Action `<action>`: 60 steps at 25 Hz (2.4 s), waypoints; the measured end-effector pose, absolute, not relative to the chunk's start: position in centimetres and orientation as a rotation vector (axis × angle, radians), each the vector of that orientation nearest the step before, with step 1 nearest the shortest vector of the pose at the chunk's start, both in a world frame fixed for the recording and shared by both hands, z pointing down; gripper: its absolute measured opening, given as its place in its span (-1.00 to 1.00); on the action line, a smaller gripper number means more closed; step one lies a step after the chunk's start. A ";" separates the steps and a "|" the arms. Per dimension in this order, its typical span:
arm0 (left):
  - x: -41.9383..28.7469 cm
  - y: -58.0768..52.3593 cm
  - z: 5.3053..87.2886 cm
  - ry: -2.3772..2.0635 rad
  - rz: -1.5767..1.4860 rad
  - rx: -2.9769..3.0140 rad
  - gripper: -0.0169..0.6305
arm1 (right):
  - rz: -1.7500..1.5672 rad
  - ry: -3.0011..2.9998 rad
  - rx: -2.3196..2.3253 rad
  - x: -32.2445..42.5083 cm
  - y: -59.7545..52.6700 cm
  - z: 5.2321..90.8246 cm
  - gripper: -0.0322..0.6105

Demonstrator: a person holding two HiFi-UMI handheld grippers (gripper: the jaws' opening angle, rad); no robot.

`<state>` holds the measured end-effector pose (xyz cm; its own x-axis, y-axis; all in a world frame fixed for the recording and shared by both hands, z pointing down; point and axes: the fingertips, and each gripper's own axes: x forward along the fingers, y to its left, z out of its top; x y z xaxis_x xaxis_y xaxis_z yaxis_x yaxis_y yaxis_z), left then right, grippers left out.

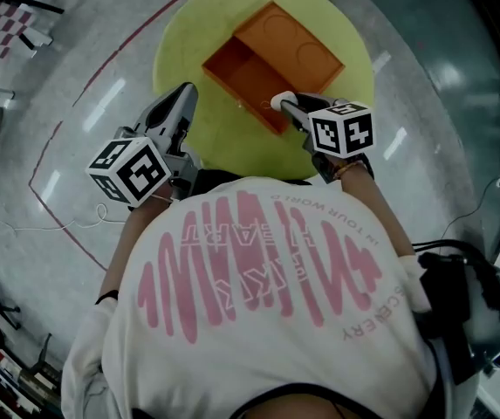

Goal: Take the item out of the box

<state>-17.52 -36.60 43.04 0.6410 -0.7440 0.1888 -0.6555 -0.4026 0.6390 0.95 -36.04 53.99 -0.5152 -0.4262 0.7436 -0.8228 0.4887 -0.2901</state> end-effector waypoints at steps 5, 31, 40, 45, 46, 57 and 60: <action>-16.5 -36.3 41.9 -1.095 -0.126 2.176 -0.92 | 0.840 -2.209 1.103 1.6 -36.5 50.9 -0.48; -14.1 -40.0 34.1 -1.228 -0.201 2.327 -0.92 | 0.578 -2.765 1.394 3.5 -41.5 30.0 -0.48; -9.9 -37.2 30.4 -1.285 -0.245 2.341 -0.92 | 0.506 -2.874 1.332 7.1 -38.7 25.6 -0.48; -6.8 -34.9 29.1 -1.293 -0.264 2.341 -0.92 | 0.492 -2.890 1.297 9.6 -37.4 24.7 -0.48; -6.4 -34.5 29.0 -1.297 -0.271 2.334 -0.92 | 0.490 -2.891 1.286 10.0 -37.1 24.8 -0.48; -3.2 -30.6 29.1 -1.375 -0.294 2.301 -0.92 | 0.475 -2.909 1.210 13.4 -34.1 25.8 -0.48; -2.7 -29.6 29.0 -1.393 -0.299 2.288 -0.92 | 0.482 -2.904 1.204 14.2 -33.3 25.7 -0.48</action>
<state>-2.73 -29.62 28.95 0.4684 -0.8824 0.0440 -0.7866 -0.3938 0.4755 14.17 -33.32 25.75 -0.7128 -0.6968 0.0796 -0.6852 0.6677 -0.2911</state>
